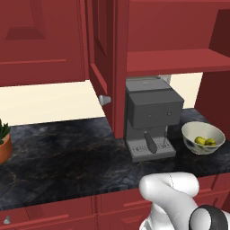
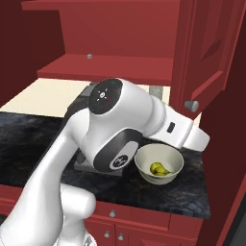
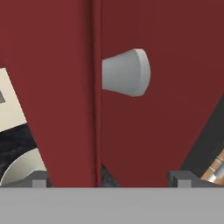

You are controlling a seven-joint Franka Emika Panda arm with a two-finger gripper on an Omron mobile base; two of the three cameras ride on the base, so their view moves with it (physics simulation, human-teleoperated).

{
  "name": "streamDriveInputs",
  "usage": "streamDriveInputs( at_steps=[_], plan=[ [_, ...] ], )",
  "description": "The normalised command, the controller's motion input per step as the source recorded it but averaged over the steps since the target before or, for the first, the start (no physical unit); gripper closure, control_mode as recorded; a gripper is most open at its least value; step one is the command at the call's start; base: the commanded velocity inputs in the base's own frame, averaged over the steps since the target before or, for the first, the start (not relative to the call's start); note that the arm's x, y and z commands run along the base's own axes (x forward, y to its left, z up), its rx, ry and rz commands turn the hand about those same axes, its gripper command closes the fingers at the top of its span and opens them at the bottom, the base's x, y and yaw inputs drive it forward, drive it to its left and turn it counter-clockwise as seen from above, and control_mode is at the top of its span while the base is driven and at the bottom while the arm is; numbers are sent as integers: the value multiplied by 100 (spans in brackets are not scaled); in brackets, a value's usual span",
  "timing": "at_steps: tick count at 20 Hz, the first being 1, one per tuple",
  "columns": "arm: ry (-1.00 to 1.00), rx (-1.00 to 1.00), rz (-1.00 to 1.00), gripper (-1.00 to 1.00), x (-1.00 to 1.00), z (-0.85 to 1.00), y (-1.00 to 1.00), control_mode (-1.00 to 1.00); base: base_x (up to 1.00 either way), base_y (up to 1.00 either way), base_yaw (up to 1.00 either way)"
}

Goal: Open the cabinet. Pick the pear and pear from the cabinet and place them into the bowl. Then close the cabinet.

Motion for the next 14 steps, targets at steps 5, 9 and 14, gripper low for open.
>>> streamDriveInputs(
  at_steps=[5, 9, 14],
  plan=[
    [0, 0, 0, -100, 35, -7, -7, -100, 0, 0, 0],
    [0, 0, 0, -100, 32, -12, -11, -100, 0, 0, 0],
    [0, 0, 0, -100, 46, -18, -1, -100, 0, 0, 0]
  ],
)
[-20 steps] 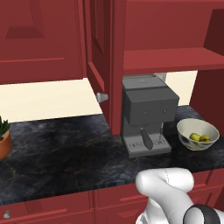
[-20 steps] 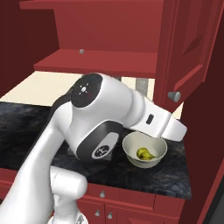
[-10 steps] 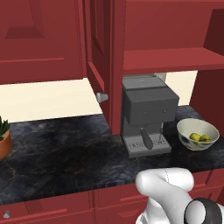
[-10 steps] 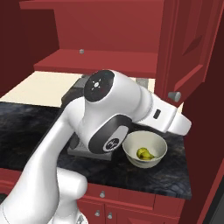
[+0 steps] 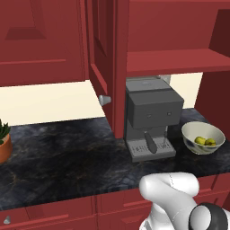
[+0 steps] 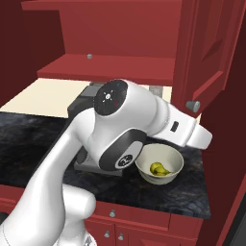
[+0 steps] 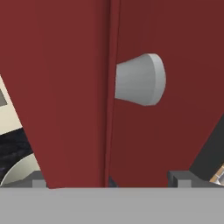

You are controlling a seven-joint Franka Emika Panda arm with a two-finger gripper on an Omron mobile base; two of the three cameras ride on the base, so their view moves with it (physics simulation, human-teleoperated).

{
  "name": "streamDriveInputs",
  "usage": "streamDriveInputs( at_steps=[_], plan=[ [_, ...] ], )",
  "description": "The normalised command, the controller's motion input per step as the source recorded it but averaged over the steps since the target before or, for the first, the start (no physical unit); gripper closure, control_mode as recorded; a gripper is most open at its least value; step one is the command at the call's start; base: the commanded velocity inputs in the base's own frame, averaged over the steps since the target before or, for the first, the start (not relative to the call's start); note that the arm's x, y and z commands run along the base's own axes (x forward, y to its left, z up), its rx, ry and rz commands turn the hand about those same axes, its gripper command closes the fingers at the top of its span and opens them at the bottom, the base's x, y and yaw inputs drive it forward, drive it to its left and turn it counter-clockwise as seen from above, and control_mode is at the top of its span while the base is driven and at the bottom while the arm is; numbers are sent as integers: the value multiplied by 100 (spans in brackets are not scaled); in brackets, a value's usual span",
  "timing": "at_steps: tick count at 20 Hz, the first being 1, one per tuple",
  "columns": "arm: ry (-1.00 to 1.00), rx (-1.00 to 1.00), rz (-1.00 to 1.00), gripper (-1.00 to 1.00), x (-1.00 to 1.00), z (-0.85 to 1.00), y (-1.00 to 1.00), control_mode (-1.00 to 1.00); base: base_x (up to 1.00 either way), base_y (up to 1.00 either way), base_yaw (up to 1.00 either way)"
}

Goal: Open the cabinet. Pick the pear and pear from the cabinet and place them into the bowl. Then close the cabinet.

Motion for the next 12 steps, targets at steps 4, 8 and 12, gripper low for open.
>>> streamDriveInputs(
  at_steps=[4, 8, 12],
  plan=[
    [0, 0, 1, -100, 55, -22, 0, -100, 0, 0, 0],
    [0, 0, 5, -100, 44, -21, 12, -100, 0, 0, 0],
    [0, 0, 7, -100, 51, -20, 28, -100, 0, 0, 0]
  ],
)
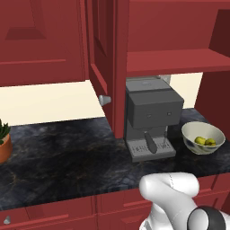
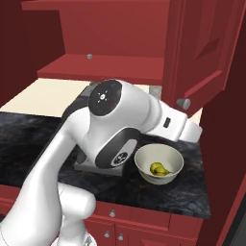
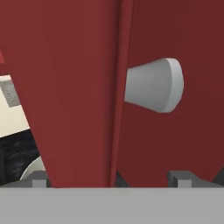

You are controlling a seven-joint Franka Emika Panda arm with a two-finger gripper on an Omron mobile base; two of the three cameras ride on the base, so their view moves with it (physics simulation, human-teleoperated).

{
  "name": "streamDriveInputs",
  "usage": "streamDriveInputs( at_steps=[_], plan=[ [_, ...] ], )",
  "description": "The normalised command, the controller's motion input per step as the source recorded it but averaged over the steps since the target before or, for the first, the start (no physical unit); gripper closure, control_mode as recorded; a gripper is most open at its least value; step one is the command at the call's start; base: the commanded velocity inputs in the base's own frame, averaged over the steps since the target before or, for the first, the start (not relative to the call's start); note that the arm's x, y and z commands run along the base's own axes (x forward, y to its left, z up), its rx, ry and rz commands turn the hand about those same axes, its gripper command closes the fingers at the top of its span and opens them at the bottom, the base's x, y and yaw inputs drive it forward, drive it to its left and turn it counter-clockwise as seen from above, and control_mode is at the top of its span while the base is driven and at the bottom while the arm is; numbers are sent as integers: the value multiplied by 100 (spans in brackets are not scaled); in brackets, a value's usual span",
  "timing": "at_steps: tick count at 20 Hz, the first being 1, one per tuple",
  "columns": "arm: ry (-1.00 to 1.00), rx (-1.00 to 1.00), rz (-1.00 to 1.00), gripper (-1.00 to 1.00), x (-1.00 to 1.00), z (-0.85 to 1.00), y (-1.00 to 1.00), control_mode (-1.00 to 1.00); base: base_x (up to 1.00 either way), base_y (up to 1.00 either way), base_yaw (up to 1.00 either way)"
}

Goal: Open the cabinet. Pick the pear and pear from the cabinet and place them into the bowl. Then close the cabinet.

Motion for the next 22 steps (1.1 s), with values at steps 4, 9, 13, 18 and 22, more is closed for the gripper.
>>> streamDriveInputs(
  at_steps=[4, 9, 13, 18, 22],
  plan=[
    [0, 0, 5, -100, 58, -12, 33, -100, 0, 0, 0],
    [0, 0, 3, -100, 62, -9, 31, -100, 0, 0, 0],
    [0, 0, 4, -100, 67, -12, 33, -100, 0, 0, 0],
    [0, 0, 4, -100, 61, -8, 26, -100, 0, 0, 0],
    [0, 0, 3, -100, 60, -5, 14, -100, 0, 0, 0]
  ],
)
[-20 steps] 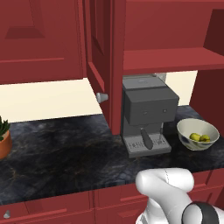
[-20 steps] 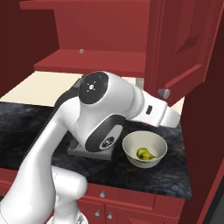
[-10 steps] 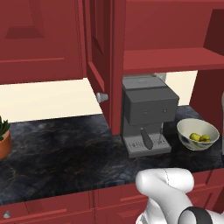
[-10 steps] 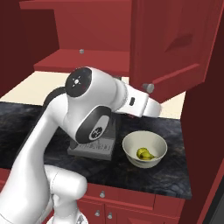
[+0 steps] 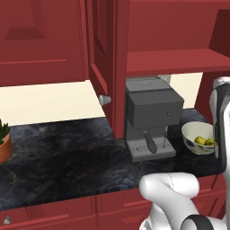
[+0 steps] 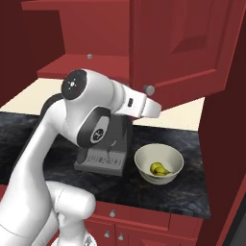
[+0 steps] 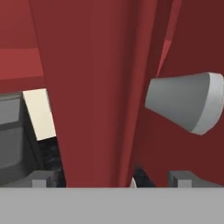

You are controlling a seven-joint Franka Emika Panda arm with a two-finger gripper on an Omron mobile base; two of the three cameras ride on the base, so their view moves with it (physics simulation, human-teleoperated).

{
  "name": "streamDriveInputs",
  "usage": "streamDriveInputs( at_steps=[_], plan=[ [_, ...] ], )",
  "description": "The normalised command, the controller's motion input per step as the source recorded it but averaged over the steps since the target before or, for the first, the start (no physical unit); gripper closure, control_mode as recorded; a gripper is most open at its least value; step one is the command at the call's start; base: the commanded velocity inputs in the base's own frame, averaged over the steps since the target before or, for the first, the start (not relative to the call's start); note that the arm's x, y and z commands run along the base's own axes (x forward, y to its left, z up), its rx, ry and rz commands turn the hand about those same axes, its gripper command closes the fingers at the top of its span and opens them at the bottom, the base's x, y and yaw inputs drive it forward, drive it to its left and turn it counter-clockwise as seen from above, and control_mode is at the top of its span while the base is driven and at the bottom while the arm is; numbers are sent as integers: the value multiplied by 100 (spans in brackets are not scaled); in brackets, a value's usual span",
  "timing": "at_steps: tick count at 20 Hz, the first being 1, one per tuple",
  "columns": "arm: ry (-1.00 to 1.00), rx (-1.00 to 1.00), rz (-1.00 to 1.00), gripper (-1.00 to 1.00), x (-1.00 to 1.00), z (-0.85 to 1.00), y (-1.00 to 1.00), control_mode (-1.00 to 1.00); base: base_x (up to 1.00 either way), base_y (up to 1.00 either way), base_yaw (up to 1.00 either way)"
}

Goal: Open the cabinet. Pick the pear and pear from the cabinet and place them into the bowl. Then close the cabinet.

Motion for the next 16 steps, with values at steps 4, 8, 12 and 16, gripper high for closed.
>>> streamDriveInputs(
  at_steps=[4, 8, 12, 16],
  plan=[
    [0, 0, 3, -100, 58, -7, 0, -100, 0, 0, 0],
    [0, 0, 6, -100, 72, -15, 0, -100, 0, 0, 0],
    [0, 0, 16, -100, 80, -21, 0, -100, 0, 0, 0],
    [0, 0, 16, -100, 63, -16, 0, -100, 0, 0, 0]
  ],
)
